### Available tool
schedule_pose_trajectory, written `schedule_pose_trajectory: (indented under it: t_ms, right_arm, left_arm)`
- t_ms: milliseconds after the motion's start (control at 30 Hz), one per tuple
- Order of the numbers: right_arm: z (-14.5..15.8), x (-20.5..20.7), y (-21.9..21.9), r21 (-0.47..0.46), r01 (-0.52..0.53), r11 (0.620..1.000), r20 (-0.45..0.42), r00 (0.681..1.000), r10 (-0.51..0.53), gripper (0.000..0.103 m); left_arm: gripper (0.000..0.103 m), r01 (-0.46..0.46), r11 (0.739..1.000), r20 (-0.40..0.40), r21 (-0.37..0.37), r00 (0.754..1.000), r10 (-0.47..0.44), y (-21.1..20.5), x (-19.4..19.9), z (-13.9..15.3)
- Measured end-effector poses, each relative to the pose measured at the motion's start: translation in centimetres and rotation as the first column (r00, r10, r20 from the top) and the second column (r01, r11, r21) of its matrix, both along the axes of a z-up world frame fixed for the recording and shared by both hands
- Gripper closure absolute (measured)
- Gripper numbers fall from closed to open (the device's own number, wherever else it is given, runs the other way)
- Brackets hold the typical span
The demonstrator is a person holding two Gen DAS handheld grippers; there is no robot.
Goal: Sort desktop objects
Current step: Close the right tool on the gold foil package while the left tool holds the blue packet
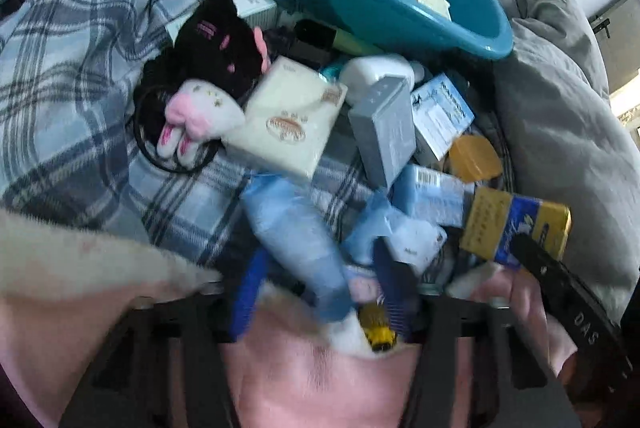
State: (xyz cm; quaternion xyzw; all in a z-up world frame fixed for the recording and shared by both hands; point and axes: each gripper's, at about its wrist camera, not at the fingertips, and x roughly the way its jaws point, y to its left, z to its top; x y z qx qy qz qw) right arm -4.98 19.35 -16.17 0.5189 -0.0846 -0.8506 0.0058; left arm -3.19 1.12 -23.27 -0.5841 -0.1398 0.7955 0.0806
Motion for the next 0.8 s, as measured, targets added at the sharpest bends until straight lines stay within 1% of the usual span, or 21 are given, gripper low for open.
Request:
schedule_pose_trajectory:
  t_ms: [100,167,200,367,433,533,567,633,667,700,800]
  right_arm:
    - [-0.2,-0.1,-0.1,-0.012,-0.003,1.000,0.000,1.000,0.003,0.081]
    - [-0.3,-0.1,-0.1,-0.032,0.001,0.999,0.004,1.000,-0.001,0.080]
    - [-0.4,-0.2,0.0,-0.042,0.002,0.999,0.007,1.000,-0.002,0.080]
    - [-0.5,-0.3,0.4,-0.090,0.021,0.996,0.001,1.000,-0.021,0.079]
    - [-0.4,-0.2,0.5,-0.105,0.022,0.994,-0.009,1.000,-0.023,0.077]
    - [-0.3,-0.2,0.4,-0.115,0.011,0.993,-0.019,1.000,-0.013,0.077]
    - [-0.4,-0.2,0.3,-0.114,0.008,0.993,-0.020,1.000,-0.010,0.077]
    - [-0.5,-0.3,0.1,-0.102,0.008,0.995,-0.022,1.000,-0.010,0.077]
    - [-0.4,-0.3,0.0,-0.085,0.010,0.996,-0.029,1.000,-0.013,0.079]
    - [-0.3,-0.3,-0.1,-0.066,0.012,0.998,-0.040,0.999,-0.015,0.085]
    - [0.3,-0.1,-0.7,-0.021,-0.004,1.000,-0.075,0.997,0.002,0.085]
  left_arm:
    - [0.070,0.004,1.000,-0.007,0.003,1.000,-0.004,-0.2,-0.3,-0.1]
    - [0.080,0.017,1.000,-0.016,-0.008,1.000,-0.017,-0.1,-0.1,0.0]
    - [0.082,0.033,0.999,-0.019,-0.015,0.999,-0.033,0.1,0.0,0.0]
    - [0.082,0.106,0.990,-0.103,-0.095,0.988,-0.116,1.4,1.1,1.5]
    - [0.083,0.117,0.986,-0.130,-0.122,0.983,-0.133,1.6,1.6,2.1]
    - [0.083,0.133,0.978,-0.175,-0.161,0.971,-0.161,1.8,2.3,2.9]
    - [0.083,0.140,0.976,-0.197,-0.170,0.965,-0.172,1.9,2.5,3.3]
    - [0.083,0.135,0.979,-0.231,-0.151,0.958,-0.168,1.7,2.8,3.7]
    - [0.083,0.121,0.982,-0.247,-0.143,0.957,-0.154,1.4,2.9,4.1]
    - [0.083,0.115,0.984,-0.258,-0.139,0.955,-0.148,1.3,3.0,4.3]
    - [0.083,0.098,0.983,-0.300,-0.158,0.943,-0.143,1.3,3.1,5.3]
